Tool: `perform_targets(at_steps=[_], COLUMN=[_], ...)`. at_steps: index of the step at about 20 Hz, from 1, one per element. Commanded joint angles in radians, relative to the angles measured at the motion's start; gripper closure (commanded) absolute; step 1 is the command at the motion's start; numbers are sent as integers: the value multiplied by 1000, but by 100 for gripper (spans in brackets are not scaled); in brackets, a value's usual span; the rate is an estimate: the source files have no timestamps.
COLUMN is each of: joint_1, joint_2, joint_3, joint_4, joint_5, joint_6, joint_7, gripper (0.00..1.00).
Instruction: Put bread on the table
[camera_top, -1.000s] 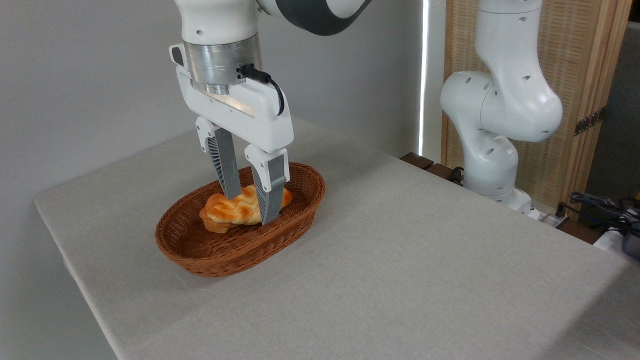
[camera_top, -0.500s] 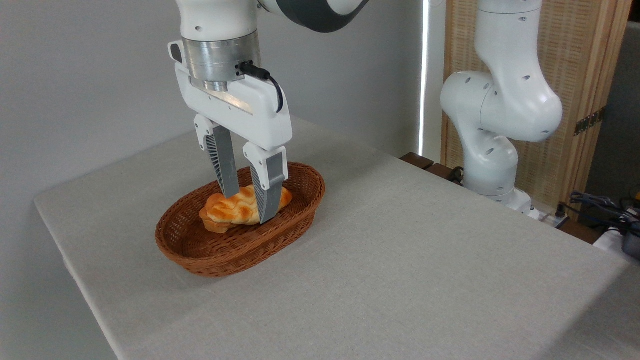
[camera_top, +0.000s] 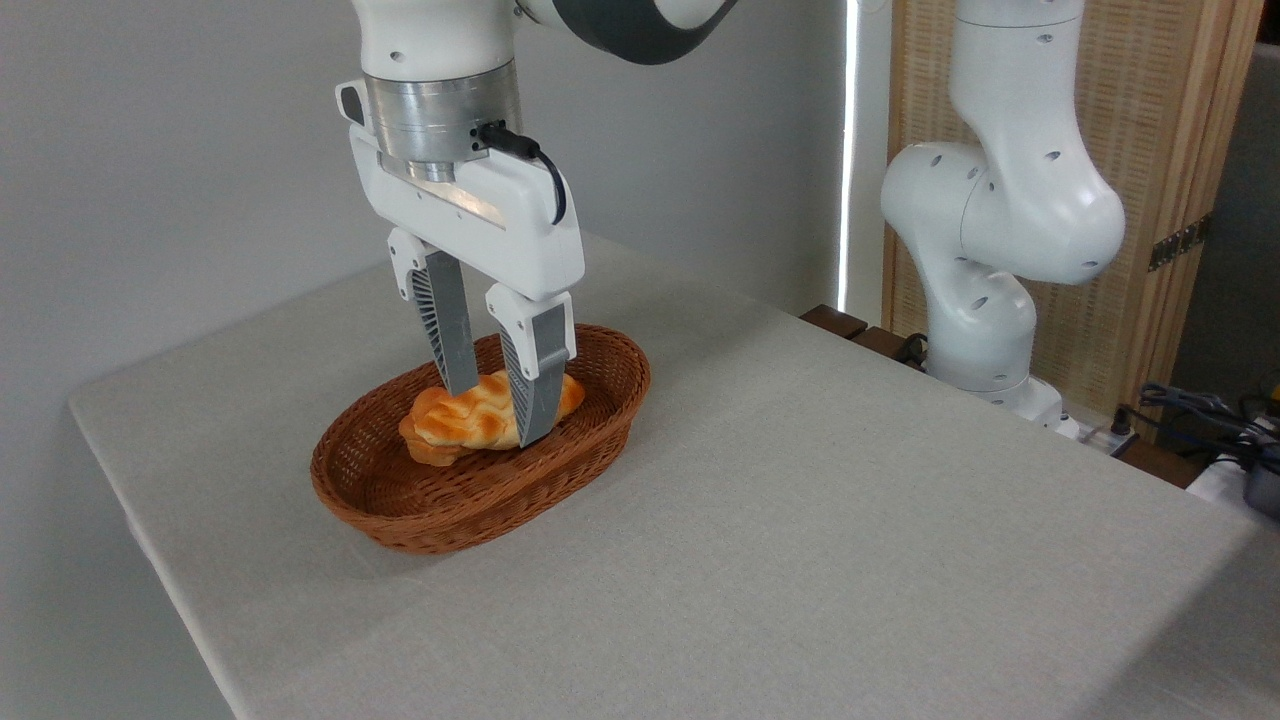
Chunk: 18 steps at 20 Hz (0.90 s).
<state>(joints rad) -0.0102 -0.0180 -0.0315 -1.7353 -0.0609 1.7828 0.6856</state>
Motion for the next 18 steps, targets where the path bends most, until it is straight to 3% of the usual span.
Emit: perform_targets(at_steps=[1, 15, 18], joint_1=[-8, -20, -45], joint_2=[6, 16, 16], joint_3=[10, -7, -16], joint_4=[22, 10, -33], joint_5=[-4, -5, -78], joint_6=[-20, -25, -14], joint_7=[-6, -6, -6], gripper=[0, 0, 0])
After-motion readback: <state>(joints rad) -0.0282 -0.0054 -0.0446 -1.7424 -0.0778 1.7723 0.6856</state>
